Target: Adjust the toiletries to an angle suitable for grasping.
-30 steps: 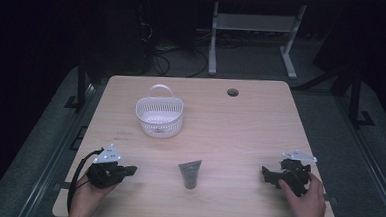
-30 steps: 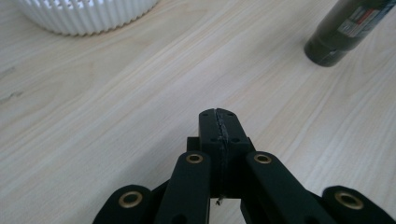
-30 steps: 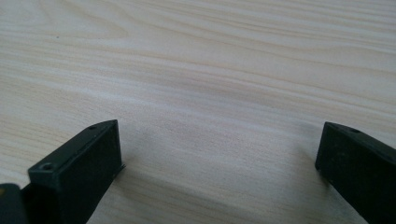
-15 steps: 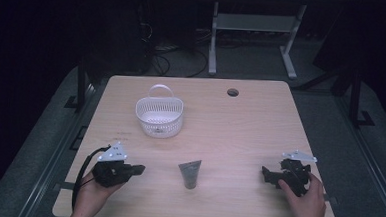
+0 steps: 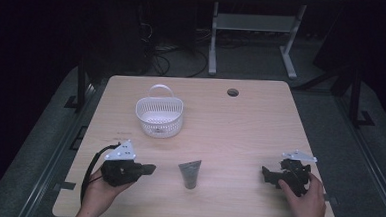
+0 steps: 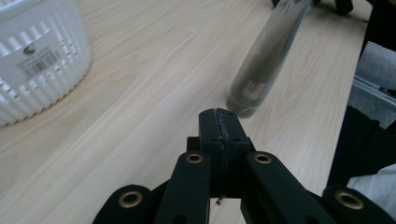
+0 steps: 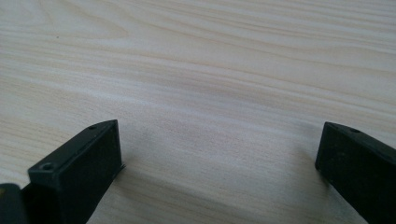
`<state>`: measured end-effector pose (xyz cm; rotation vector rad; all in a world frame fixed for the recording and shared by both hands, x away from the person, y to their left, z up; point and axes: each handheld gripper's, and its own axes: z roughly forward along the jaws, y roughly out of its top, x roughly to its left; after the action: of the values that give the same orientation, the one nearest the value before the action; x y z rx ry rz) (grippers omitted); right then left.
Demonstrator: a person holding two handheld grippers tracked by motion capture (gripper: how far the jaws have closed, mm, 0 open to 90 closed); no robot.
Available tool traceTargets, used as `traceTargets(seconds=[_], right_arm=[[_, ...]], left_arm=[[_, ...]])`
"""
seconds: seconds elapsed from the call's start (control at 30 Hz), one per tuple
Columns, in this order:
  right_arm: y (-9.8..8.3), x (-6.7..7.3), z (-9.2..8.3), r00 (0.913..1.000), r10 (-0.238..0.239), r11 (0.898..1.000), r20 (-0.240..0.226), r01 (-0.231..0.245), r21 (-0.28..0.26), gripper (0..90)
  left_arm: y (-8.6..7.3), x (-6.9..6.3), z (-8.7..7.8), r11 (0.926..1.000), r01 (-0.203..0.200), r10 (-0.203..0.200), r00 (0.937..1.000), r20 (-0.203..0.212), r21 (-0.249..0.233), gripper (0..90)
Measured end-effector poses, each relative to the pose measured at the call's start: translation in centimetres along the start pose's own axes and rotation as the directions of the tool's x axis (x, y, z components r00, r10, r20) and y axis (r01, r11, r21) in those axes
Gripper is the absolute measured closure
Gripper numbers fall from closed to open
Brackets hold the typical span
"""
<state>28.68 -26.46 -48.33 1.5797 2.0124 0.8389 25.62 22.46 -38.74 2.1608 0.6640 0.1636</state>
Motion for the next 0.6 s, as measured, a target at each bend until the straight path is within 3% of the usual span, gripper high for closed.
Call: traceTargets(seconds=[0.6], right_arm=[[0.0, 0.0, 0.0, 1.0000, 0.000, 1.000, 0.000, 0.000, 0.000, 0.0]], left_arm=[[3.1, -2.2, 0.4, 0.9970, -0.065, 0.069, 0.9942, 0.083, -0.042, 89.8]])
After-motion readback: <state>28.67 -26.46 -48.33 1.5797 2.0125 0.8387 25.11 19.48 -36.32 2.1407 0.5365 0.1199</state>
